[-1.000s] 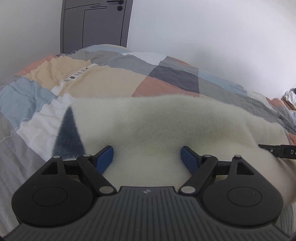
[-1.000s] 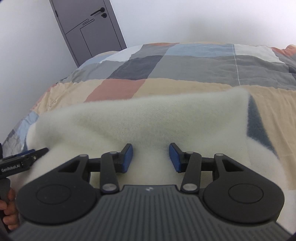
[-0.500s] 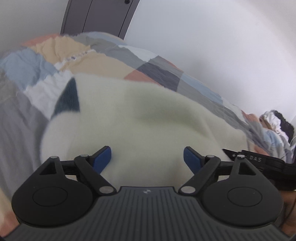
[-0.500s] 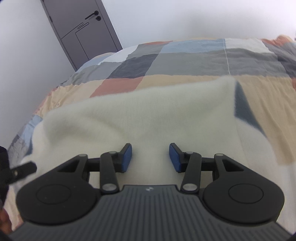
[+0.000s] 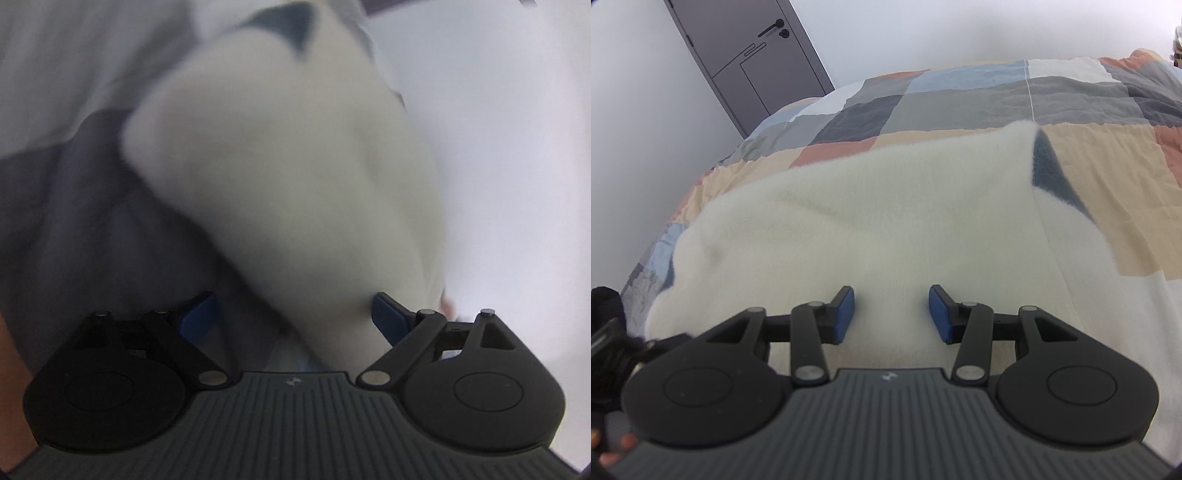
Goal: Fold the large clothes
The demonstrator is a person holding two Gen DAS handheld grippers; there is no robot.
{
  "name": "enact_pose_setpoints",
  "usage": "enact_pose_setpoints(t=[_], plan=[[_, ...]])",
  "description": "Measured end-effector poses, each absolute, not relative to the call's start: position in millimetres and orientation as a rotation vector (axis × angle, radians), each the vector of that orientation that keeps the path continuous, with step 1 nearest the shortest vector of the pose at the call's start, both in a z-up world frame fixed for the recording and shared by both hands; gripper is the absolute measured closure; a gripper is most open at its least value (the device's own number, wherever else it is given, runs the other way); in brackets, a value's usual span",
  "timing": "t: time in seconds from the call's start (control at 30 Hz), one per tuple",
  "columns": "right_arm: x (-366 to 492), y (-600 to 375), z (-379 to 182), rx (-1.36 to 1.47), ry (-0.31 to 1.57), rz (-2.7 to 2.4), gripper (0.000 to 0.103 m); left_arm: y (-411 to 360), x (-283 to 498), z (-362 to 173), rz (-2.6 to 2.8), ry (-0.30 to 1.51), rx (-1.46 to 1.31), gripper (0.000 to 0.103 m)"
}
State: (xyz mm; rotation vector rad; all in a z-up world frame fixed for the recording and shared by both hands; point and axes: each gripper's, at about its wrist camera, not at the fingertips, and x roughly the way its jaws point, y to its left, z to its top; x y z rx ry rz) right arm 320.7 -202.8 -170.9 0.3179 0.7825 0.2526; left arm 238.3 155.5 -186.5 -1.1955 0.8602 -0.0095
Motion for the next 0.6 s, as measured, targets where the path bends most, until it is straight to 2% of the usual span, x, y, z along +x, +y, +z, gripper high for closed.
enact_pose_setpoints(t=[0.27, 0.37, 0.43, 0.53, 0.6], plan=[[319.0, -202.3, -173.3, 0.342, 0.779, 0.243, 0.054, 170.2, 247.9, -199.0, 0.031, 0.736, -1.392, 0.012], [317.1, -201.3, -171.1, 0.348, 0.769, 0.235, 0.053, 170.1, 256.7, -199.1, 0.065, 0.745, -1.35, 0.025], [315.0, -202.2, -167.8, 0.362, 0.758, 0.246, 0.053, 164.9, 258.4, -195.1, 0.078, 0.761, -1.283, 0.04], [308.8, -202.7, -160.6, 0.404, 0.731, 0.287, 0.052, 166.1, 254.4, -185.4, 0.079, 0.753, -1.237, 0.054], [304.7, -199.9, -155.6, 0.442, 0.725, 0.341, 0.052, 162.3, 253.7, -177.6, 0.077, 0.748, -1.197, 0.059]])
